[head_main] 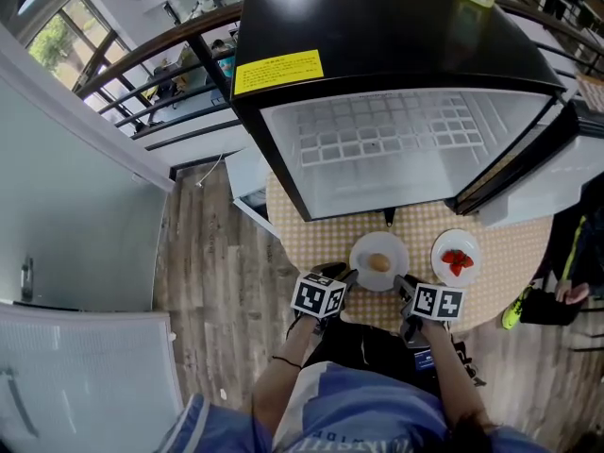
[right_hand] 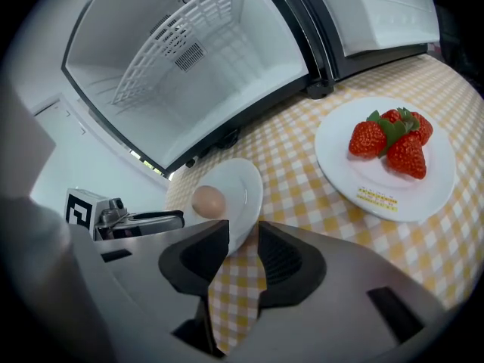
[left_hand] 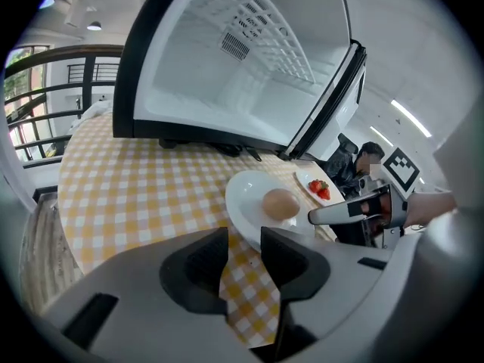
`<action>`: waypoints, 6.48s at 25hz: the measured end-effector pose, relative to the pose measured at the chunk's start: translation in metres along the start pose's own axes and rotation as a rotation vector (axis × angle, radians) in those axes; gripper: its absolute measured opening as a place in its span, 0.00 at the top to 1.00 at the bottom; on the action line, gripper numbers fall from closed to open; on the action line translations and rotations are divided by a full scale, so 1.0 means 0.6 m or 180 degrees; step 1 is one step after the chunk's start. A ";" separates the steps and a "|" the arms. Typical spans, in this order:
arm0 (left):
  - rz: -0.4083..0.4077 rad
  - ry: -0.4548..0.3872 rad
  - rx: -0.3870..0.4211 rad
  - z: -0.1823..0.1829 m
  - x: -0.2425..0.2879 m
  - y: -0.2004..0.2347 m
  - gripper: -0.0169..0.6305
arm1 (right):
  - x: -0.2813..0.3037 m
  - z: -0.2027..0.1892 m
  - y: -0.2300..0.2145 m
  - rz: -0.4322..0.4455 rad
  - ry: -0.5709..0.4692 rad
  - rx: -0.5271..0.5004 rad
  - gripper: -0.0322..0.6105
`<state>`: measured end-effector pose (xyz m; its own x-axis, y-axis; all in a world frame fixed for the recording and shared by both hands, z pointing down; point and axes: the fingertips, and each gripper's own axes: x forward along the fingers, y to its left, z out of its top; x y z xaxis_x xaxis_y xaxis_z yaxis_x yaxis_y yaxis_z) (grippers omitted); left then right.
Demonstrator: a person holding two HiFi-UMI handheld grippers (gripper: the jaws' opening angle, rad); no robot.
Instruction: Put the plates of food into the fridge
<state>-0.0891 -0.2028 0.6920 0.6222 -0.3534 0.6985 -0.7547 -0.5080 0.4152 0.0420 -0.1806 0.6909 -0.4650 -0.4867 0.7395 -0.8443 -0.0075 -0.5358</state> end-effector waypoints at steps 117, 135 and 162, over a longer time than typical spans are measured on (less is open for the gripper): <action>-0.0720 -0.1409 0.0235 0.175 -0.214 -0.185 0.91 | -0.265 0.111 0.145 0.0616 -0.1126 -0.0946 0.87; -0.0709 -0.1384 0.0358 0.195 -0.204 -0.205 0.95 | -0.264 0.122 0.125 0.0588 -0.1197 -0.0880 0.87; -0.1206 -0.0451 0.1099 0.204 0.040 -0.328 0.94 | -0.330 0.122 -0.194 -0.0323 -0.1282 -0.0050 0.87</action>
<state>0.0995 -0.2073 0.5558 0.8780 -0.1855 0.4412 -0.3739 -0.8413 0.3903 0.2516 -0.1474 0.5768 -0.2404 -0.7870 0.5681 -0.8860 -0.0612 -0.4596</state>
